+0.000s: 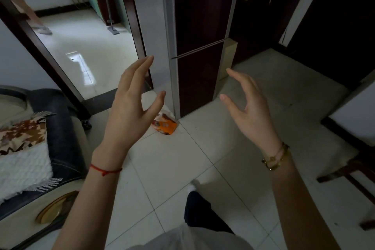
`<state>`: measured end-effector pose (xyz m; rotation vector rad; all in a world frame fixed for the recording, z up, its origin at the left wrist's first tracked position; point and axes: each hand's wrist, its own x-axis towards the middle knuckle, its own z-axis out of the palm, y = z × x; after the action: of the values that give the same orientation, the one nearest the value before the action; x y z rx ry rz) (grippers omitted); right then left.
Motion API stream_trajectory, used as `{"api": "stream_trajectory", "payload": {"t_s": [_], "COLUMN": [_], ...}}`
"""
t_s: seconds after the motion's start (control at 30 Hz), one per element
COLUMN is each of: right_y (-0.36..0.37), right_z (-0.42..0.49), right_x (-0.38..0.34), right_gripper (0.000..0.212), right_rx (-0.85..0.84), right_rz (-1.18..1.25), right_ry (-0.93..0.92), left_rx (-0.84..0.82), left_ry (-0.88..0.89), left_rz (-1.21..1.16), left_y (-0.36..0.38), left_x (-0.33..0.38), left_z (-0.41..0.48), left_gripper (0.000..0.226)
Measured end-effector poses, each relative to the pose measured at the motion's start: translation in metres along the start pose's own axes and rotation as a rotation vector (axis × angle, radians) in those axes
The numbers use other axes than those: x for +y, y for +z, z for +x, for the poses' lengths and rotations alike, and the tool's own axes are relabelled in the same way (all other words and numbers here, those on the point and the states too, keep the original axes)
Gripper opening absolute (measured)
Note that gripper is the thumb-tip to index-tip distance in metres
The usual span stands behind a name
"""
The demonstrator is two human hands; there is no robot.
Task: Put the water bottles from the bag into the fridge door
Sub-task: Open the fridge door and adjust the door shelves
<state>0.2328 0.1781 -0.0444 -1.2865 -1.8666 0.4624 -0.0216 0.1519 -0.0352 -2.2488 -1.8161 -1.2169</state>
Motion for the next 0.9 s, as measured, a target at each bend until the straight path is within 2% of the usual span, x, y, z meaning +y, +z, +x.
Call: {"api": "stream_trajectory", "payload": {"t_s": [0.43,0.7,0.9], "right_y": [0.046,0.080,0.111], "right_z": [0.186,0.264,0.315], "right_x": [0.068,0.099,0.127], "right_gripper": [0.053,0.052,0.052], "right_rx": [-0.090,-0.139,-0.143], "right_rz": [0.047,0.066,0.083], "right_ry": [-0.046,-0.050,0.003], "left_rx": [0.019,0.049,-0.011], "left_ry": [-0.089,-0.184,-0.202], "left_rz": [-0.016,-0.043,-0.082], "left_y": [0.077,0.106,0.143], "left_x": [-0.063,-0.108,-0.150], "left_z": [0.151,0.206,0.256], "left_gripper": [0.066,0.065,0.065]}}
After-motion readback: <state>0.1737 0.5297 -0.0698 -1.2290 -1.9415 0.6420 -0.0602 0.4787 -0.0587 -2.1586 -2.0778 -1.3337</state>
